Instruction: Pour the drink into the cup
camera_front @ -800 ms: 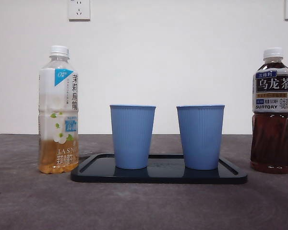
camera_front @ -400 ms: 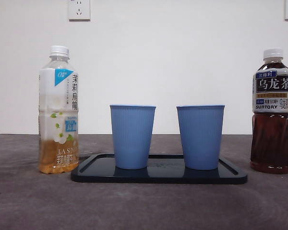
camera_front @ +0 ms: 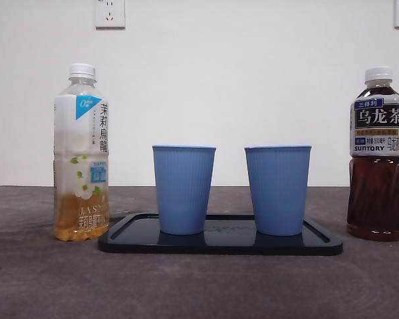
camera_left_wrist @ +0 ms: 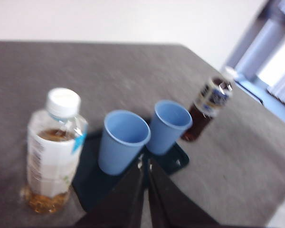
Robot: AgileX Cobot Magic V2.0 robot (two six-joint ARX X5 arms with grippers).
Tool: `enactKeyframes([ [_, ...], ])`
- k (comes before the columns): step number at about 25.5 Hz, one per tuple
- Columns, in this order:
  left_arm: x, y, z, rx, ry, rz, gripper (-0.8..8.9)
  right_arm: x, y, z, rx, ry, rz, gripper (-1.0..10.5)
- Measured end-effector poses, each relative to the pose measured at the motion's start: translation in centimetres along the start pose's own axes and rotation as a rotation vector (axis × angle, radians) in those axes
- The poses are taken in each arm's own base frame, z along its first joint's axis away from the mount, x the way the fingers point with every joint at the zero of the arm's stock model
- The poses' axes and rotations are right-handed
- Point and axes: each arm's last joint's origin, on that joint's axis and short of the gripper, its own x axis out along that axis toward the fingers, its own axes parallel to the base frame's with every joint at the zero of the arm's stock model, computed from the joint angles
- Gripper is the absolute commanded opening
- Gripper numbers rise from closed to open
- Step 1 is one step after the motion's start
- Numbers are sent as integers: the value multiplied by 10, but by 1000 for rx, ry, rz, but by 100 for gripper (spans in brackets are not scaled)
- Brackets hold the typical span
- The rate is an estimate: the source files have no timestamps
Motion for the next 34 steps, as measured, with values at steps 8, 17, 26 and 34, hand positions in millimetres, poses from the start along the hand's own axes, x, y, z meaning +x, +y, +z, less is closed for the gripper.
enactKeyframes([
  [8,4,0,0,56,19,-21,89,0,0,0,-65,4,-3,82],
  [17,4,0,0,68,19,-21,453,0,0,0,-68,4,-3,412],
  [26,4,-1,-1,79,20,-27,500,0,0,0,-67,4,-3,466],
  [34,4,-1,-1,79,21,-27,499,1,-2,0,-57,-1,-49,466],
])
